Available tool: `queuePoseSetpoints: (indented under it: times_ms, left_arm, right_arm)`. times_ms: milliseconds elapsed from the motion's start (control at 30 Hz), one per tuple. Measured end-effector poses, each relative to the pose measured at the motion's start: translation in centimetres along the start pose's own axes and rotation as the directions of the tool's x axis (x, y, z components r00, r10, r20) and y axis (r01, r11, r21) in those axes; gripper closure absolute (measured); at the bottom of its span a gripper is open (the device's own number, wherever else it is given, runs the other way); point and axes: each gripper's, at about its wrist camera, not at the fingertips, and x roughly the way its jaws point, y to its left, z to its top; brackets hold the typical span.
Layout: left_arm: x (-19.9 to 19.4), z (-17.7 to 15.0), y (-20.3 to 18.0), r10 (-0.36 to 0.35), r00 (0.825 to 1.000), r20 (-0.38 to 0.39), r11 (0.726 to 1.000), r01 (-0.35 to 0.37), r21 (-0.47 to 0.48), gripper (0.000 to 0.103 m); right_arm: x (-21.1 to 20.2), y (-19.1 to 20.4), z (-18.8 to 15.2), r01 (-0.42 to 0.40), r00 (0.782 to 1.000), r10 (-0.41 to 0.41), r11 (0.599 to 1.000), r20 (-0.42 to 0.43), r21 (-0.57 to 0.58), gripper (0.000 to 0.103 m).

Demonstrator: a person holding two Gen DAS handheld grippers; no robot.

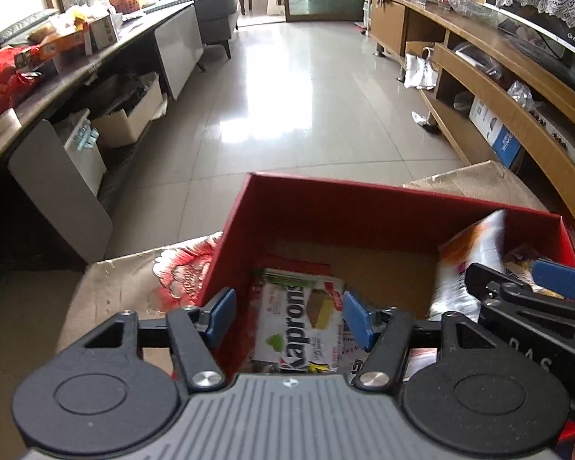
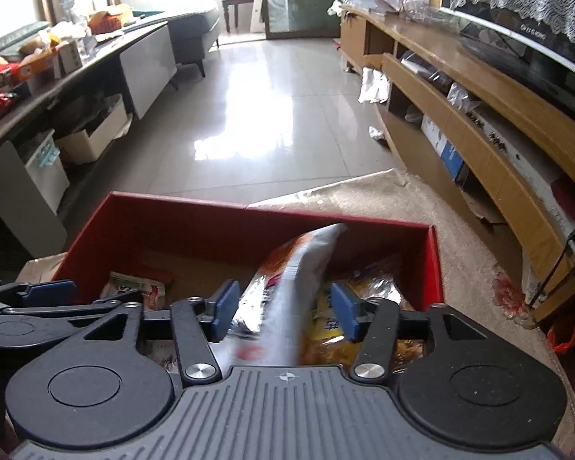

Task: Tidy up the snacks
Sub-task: 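Lower and open both tools to drop the wafer and noodle-snack packet into the box, then move the left tool to the gold foil packet while the right tool approaches the red Trolli bag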

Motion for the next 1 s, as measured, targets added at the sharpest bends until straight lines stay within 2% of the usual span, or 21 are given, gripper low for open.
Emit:
queuePoseSetpoints:
  times_ms: [367,467,667,1000]
  left_arm:
    - [-1.8,-0.5,0.9,-0.028,1.000,0.011,0.999,0.028,-0.027,0.038]
    - [-2.8,-0.9,0.5,-0.046,0.999,0.025,0.999,0.046,-0.017,0.035]
    - [-5.1,-1.8,0.2,-0.042,0.996,0.076,0.999,0.041,0.016,0.034]
    - [-6.3,-3.6,1.3,-0.057,0.997,0.058,0.998,0.057,-0.005,0.034]
  right_arm:
    - [-2.1,0.0,0.4,-0.003,0.999,0.003,1.000,0.043,0.000,0.034]
    - [-3.4,0.2,0.5,-0.018,0.997,0.018,1.000,0.069,-0.003,0.027]
    - [-5.4,0.7,0.4,-0.006,0.993,0.010,1.000,0.113,-0.030,0.027]
    - [-7.6,0.5,-0.4,0.029,0.990,-0.025,0.999,0.139,-0.024,0.027]
